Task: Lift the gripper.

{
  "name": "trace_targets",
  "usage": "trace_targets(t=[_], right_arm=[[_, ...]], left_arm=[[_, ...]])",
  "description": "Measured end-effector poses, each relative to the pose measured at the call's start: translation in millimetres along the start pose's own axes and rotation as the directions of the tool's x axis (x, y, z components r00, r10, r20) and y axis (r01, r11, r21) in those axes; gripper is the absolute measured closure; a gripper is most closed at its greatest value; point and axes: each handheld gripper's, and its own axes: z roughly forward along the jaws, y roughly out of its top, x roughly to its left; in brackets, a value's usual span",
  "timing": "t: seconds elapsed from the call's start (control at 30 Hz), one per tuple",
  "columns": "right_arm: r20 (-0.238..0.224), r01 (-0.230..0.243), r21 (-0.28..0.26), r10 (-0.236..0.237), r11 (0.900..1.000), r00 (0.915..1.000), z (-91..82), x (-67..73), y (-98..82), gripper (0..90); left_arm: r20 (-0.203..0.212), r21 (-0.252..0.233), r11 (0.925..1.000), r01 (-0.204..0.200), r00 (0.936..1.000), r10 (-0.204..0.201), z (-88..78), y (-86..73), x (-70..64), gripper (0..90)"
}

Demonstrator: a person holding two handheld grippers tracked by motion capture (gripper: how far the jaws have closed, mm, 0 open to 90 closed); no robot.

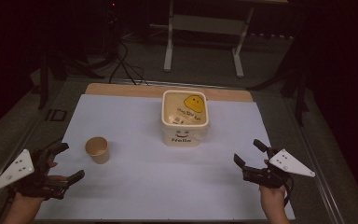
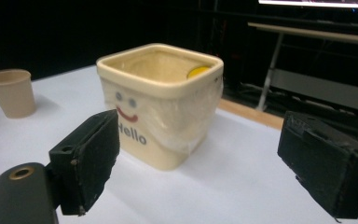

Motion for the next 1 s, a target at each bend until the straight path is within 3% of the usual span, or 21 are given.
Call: trace_targets(t=[0.07, 0.17, 0.27, 0.3, 0.33, 0.77, 0.87, 1.0], right_arm=[[-0.018, -0.024, -0.005, 0.024, 1.0, 0.9996, -3.2, 0.2, -3.7, 12.2], [-0.013, -0.021, 0.012, 0.021, 1.0, 0.9997, -5.4, -0.3, -5.5, 12.2], [-0.008, -0.031, -0.006, 0.031, 1.0, 0.9995, -12.0, -1.5, -4.6, 12.2], [-0.009, -0.032, -0.015, 0.032, 0.999, 0.9994, -14.0, -1.7, -3.2, 12.2], [-0.01, -0.035, -0.014, 0.035, 0.999, 0.9993, -13.9, -1.8, -3.2, 12.2], [-0.039, -0.044, 0.005, 0.044, 0.999, 0.9983, -11.4, 1.2, -3.4, 12.2], [-0.046, -0.044, 0.008, 0.044, 0.999, 0.998, -10.4, 1.7, -3.4, 12.2], [-0.055, -0.045, 0.015, 0.045, 0.999, 0.9975, -9.1, 2.1, -4.0, 12.2]], left_arm=[[0.003, 0.002, 0.9995, 0.033, 0.9995, -0.033, -2.6, 1.1, 2.4, 0.5], [-0.005, 0.031, 0.9988, 0.038, 0.9993, -0.038, -5.2, 5.7, 2.3, 0.4], [0.038, 0.042, 0.9982, 0.043, 0.9983, -0.045, -8.6, 10.7, 1.8, 0.4], [0.069, 0.046, 0.998, 0.043, 0.9965, -0.047, -9.1, 13.0, 2.6, 0.4], [0.069, 0.046, 0.998, 0.043, 0.9965, -0.047, -9.1, 13.0, 2.6, 0.4], [0.135, 0.14, 0.99, -0.017, 0.9909, -0.002, -1.7, 45.6, 14.0, 0.5], [0.166, 0.181, 0.9828, -0.038, 0.9861, 0.007, 4.5, 59.8, 18.8, 0.5], [0.174, 0.222, 0.9729, -0.065, 0.9843, 0.027, 10.6, 69.4, 22.0, 0.5]])
